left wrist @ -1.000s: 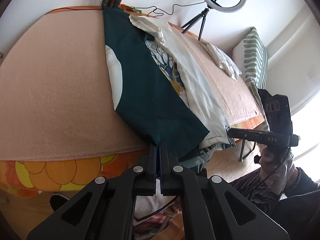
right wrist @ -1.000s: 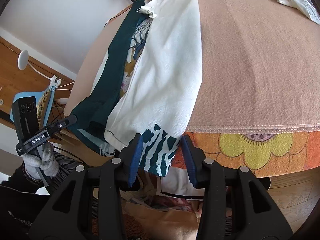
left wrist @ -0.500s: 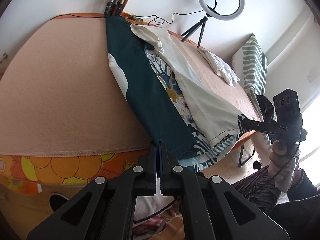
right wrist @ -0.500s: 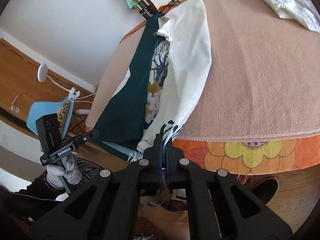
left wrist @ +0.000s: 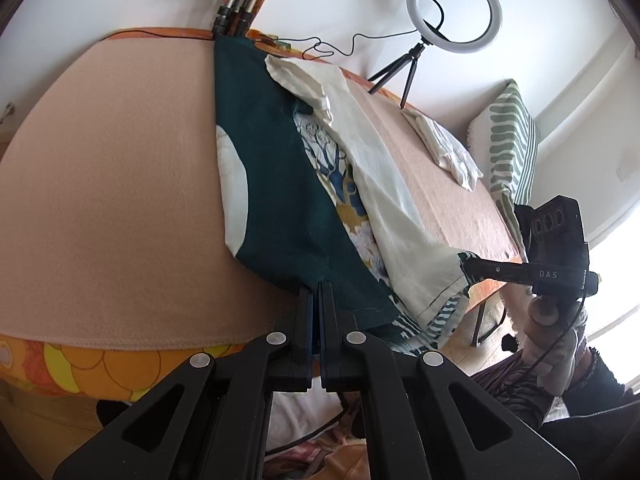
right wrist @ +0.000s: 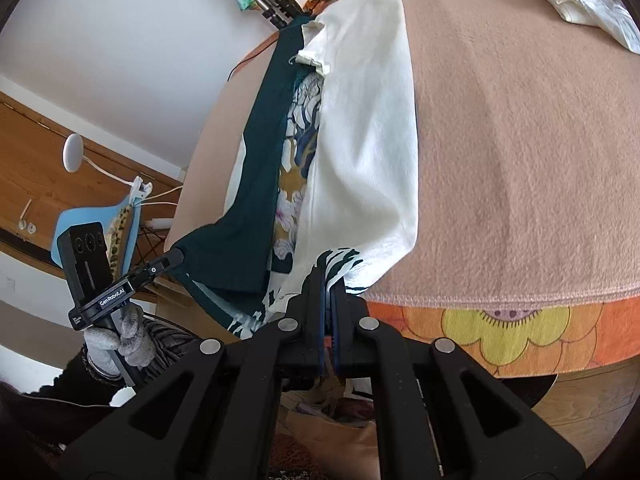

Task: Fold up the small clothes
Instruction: 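Lift the hem with both grippers and carry it toward the collar, then release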

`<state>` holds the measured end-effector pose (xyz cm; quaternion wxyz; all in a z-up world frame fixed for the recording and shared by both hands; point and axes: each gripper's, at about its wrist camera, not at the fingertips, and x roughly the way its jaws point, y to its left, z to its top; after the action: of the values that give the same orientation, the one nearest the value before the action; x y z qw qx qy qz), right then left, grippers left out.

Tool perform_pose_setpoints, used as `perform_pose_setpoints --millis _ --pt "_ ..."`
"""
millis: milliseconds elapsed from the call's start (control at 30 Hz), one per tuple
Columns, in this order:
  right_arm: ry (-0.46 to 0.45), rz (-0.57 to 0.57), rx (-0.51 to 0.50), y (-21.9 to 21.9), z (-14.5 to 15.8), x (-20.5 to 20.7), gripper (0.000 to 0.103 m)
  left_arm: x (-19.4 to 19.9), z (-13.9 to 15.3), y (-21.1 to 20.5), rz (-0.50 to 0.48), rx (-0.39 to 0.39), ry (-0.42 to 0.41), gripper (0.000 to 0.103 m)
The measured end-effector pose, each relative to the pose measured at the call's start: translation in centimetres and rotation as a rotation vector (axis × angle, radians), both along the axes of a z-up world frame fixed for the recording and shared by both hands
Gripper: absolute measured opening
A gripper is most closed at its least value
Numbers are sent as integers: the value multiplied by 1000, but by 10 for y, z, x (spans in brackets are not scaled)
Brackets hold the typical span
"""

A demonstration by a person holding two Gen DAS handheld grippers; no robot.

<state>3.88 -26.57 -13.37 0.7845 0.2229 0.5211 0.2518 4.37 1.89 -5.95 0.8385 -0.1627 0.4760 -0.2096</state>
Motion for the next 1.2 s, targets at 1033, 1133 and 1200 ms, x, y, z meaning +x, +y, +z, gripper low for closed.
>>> perform_pose_setpoints --millis 1033,1133,1200 --pt "42 -133 58 -14 -19 181 28 154 -20 31 175 10 22 38" --pt "-51 -178 17 -27 2 175 56 148 -6 39 190 13 -31 40" --pt "-104 -159 -21 -29 15 169 56 140 1 39 170 29 -67 40"
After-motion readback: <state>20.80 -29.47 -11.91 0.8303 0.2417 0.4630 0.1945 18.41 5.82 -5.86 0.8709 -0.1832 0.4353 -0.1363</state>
